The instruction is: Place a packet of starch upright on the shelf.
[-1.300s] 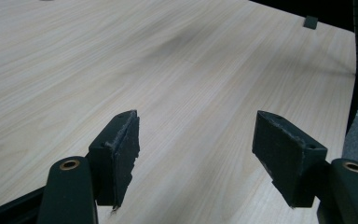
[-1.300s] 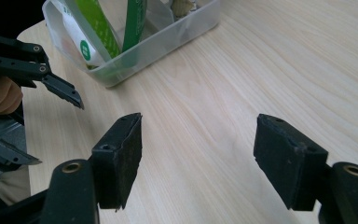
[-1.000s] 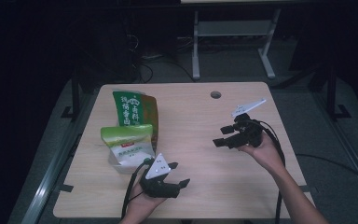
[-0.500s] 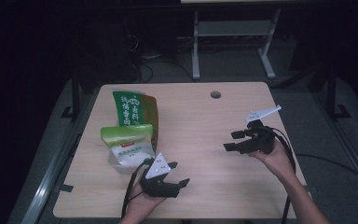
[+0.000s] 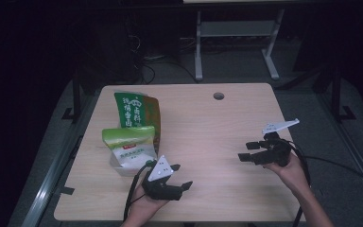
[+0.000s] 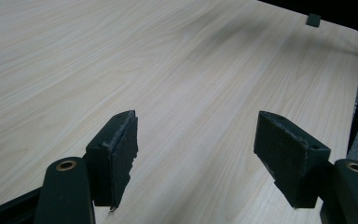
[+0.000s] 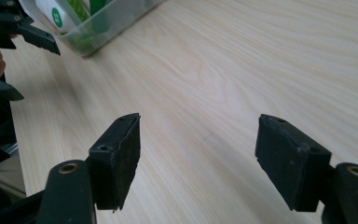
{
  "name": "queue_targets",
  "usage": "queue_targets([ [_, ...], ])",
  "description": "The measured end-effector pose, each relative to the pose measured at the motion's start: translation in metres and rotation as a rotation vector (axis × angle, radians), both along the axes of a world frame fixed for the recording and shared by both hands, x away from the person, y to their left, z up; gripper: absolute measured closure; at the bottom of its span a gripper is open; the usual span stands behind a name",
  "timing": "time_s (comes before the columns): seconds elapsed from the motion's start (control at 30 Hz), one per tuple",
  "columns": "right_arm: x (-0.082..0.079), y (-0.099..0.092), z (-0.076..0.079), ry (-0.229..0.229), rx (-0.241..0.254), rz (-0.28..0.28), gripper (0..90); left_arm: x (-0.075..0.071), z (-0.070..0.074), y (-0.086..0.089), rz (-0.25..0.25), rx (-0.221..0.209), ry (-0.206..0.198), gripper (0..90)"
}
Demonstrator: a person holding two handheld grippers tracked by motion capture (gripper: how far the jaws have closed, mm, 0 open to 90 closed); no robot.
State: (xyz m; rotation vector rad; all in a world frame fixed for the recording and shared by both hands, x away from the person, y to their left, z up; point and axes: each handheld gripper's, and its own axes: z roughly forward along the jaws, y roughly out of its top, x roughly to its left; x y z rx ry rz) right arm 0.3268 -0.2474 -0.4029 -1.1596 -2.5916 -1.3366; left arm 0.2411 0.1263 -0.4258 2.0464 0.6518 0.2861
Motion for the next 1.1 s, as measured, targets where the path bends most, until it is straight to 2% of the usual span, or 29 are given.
queue_targets([
  [0.27, -0.014, -0.013, -0.015, 0.021, 0.007, -0.024, 29.9, 0.001, 0.0, 0.002, -0.003, 0.013, -0.001, 29.6],
  [0.5, -0.027, -0.022, -0.025, 0.02, 0.016, -0.034, 30.0, 0.001, -0.002, 0.001, -0.007, 0.013, -0.003, 29.3],
  [1.1, -0.056, -0.029, -0.033, -0.004, 0.037, -0.056, 29.1, -0.002, -0.005, -0.002, -0.019, 0.031, -0.003, 28.0],
])
